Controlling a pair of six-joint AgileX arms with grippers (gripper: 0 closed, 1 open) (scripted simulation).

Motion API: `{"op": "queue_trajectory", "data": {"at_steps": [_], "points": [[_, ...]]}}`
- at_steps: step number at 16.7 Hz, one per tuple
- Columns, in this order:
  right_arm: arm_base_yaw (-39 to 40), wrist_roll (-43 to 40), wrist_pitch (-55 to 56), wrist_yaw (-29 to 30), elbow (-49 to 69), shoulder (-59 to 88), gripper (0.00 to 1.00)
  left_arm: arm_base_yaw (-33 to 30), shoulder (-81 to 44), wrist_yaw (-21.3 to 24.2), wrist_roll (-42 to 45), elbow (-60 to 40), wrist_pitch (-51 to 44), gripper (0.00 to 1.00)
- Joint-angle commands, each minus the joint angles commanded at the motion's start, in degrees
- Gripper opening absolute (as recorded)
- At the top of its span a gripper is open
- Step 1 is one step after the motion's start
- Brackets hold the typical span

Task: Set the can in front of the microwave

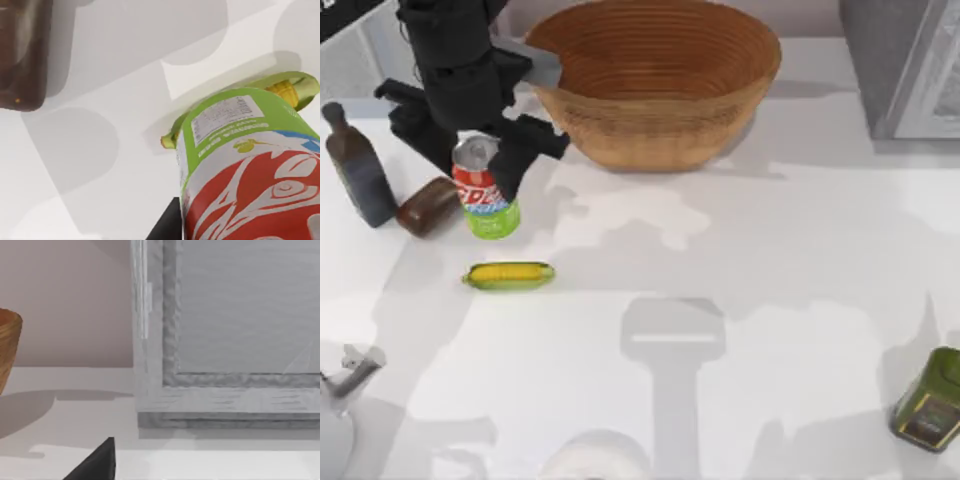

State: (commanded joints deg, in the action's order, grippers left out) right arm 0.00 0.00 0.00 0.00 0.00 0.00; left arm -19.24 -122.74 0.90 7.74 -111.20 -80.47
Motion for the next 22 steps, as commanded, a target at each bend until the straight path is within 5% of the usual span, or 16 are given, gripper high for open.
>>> {"op": "queue_trajectory", "data": {"at_steps": [5, 9, 22], "points": [[0.0, 0.0, 0.0, 0.0, 0.0, 0.0, 1.00, 19.4, 2.5, -0.9, 3.9, 3.8, -0.7, 0.00], [0.0, 0.0, 0.0, 0.0, 0.0, 0.0, 1.00, 28.6, -0.4, -0.9, 5.2, 2.7, 3.2, 0.00], [0.0, 0.0, 0.0, 0.0, 0.0, 0.0, 1.00, 30.7, -2.6, -0.7, 5.4, 2.9, 7.6, 0.00]]}}
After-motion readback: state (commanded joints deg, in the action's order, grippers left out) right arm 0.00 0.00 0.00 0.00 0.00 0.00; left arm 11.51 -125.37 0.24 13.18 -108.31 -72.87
